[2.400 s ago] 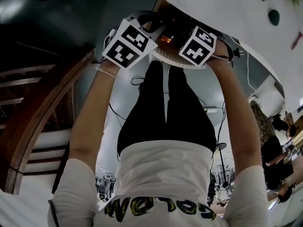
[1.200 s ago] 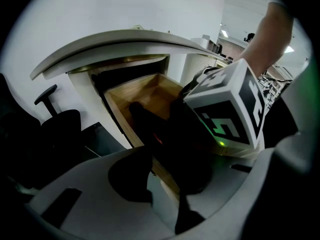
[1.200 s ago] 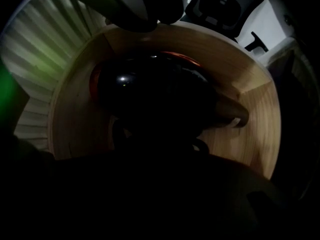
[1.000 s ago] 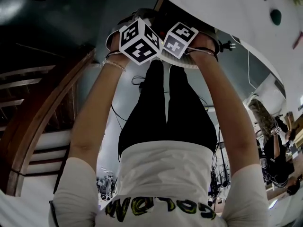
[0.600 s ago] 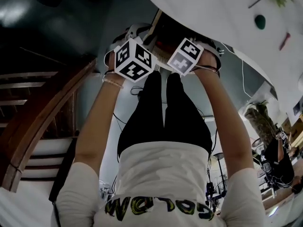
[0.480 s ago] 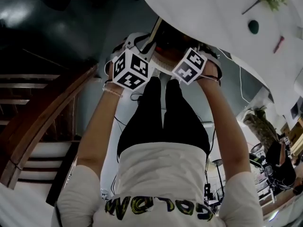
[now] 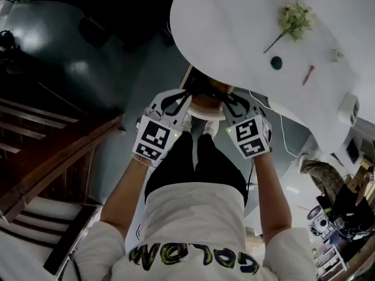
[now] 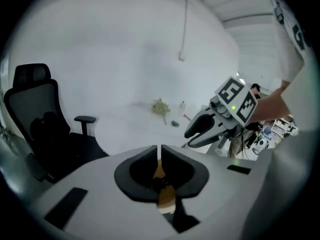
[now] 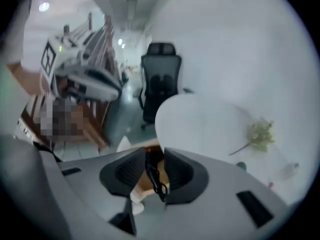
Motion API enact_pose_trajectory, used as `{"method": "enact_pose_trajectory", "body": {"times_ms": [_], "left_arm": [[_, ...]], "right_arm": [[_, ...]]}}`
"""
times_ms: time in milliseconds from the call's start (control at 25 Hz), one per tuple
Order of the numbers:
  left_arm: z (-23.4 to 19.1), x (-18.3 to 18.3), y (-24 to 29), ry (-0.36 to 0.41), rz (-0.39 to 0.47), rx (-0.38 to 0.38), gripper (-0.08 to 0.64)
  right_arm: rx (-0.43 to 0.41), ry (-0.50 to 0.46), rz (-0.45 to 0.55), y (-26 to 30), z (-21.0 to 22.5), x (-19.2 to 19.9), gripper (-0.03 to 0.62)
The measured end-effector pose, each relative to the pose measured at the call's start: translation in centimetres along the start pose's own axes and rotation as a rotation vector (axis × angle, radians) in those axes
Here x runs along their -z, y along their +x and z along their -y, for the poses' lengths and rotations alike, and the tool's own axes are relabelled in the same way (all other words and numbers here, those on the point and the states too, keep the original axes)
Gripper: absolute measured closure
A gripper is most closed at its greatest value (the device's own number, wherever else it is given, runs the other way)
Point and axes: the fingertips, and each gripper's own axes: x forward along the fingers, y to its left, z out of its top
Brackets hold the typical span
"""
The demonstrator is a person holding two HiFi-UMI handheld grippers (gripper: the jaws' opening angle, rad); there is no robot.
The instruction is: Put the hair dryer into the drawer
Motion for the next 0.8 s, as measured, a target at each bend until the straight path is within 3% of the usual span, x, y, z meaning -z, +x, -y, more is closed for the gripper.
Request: {"method": "enact_pose_trajectory", "body": {"times_ms": [240, 520, 800], "left_arm": [[4.2, -9.0, -5.7, -0.078, 0.219, 0.001, 0.548], [9.1, -18.0, -12.4, -0.066, 0.436, -0.016, 0.548], [12.6, -23.4, -17.6, -0.029, 0.592, -0.024, 0.548]], "right_arm": [[0.070, 0.202, 0.328, -12.1, 1.3, -6.4, 0.526], [0.117, 0.224, 0.596, -24.6, -0.4, -11.9, 0.548], [0.180, 0.183, 0.748, -32.9, -2.1, -14.7, 0.565]]}}
